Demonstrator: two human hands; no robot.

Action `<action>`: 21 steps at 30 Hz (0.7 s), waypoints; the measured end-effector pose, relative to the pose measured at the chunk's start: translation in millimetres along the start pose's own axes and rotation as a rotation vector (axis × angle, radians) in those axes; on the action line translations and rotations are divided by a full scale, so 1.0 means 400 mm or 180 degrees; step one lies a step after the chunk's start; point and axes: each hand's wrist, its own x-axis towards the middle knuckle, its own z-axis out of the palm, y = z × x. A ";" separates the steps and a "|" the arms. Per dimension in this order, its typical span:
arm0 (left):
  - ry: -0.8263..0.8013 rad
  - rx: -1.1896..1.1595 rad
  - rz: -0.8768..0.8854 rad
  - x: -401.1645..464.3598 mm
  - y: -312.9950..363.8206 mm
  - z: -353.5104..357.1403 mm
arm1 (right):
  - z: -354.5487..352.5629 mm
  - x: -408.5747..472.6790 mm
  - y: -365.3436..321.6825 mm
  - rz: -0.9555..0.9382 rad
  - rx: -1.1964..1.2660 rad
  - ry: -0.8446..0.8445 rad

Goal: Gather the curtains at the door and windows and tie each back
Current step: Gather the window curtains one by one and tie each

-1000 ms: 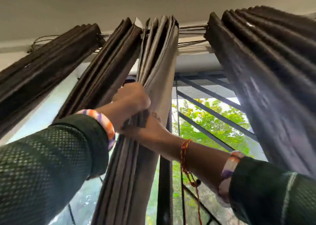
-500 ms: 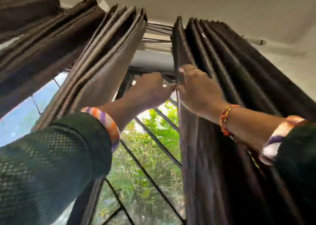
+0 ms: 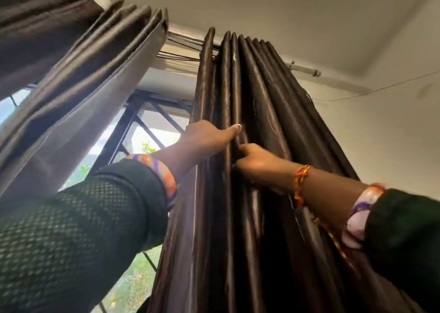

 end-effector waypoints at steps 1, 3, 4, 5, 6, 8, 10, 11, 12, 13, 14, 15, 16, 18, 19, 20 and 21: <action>-0.0002 -0.0078 -0.0055 -0.002 0.002 -0.001 | 0.014 -0.006 -0.013 -0.0147 0.0093 -0.0028; 0.0162 0.0013 -0.0129 -0.002 -0.002 -0.017 | 0.033 -0.018 -0.038 -0.0399 0.0393 -0.0202; 0.0304 0.0128 -0.0169 0.000 -0.009 -0.031 | 0.035 -0.025 -0.048 -0.0481 0.0534 -0.0318; 0.0436 0.0240 -0.0224 0.002 -0.017 -0.048 | 0.034 -0.032 -0.058 -0.0534 0.0581 -0.0400; 0.0549 0.0331 -0.0267 0.007 -0.030 -0.067 | 0.028 -0.035 -0.062 -0.0580 0.0498 -0.0373; 0.0732 0.0500 -0.0348 0.016 -0.062 -0.110 | 0.005 -0.026 -0.045 -0.0742 -0.0119 0.0004; 0.0954 0.0679 -0.0484 0.026 -0.096 -0.161 | -0.022 -0.021 -0.018 -0.0699 -0.0764 0.0369; 0.1064 0.0776 -0.0550 0.032 -0.110 -0.186 | -0.032 -0.019 -0.004 -0.0611 -0.1020 0.0515; 0.1150 0.0888 -0.0583 0.037 -0.121 -0.212 | -0.038 -0.020 0.008 -0.0467 -0.1240 0.0657; 0.1215 0.1005 -0.0580 0.041 -0.128 -0.238 | -0.042 -0.018 0.017 -0.0256 -0.1411 0.0800; 0.1260 0.1108 -0.0565 0.045 -0.134 -0.263 | -0.045 -0.017 0.021 -0.0017 -0.1541 0.0931; 0.1287 0.1199 -0.0549 0.047 -0.138 -0.285 | -0.048 -0.014 0.022 0.0222 -0.1595 0.1043; 0.1306 0.1277 -0.0540 0.050 -0.144 -0.305 | -0.050 -0.010 0.024 0.0407 -0.1549 0.1130; 0.1354 0.1396 -0.0546 0.056 -0.159 -0.333 | -0.054 0.001 0.019 0.0516 -0.0987 0.1110; 0.1370 0.1454 -0.0535 0.059 -0.168 -0.345 | -0.055 0.008 0.012 0.0458 -0.0494 0.1023; 0.1374 0.1491 -0.0519 0.062 -0.175 -0.355 | -0.051 0.013 0.002 0.0401 -0.0023 0.0892; 0.1379 0.1513 -0.0489 0.062 -0.181 -0.363 | -0.041 0.018 -0.012 0.0394 0.0354 0.0738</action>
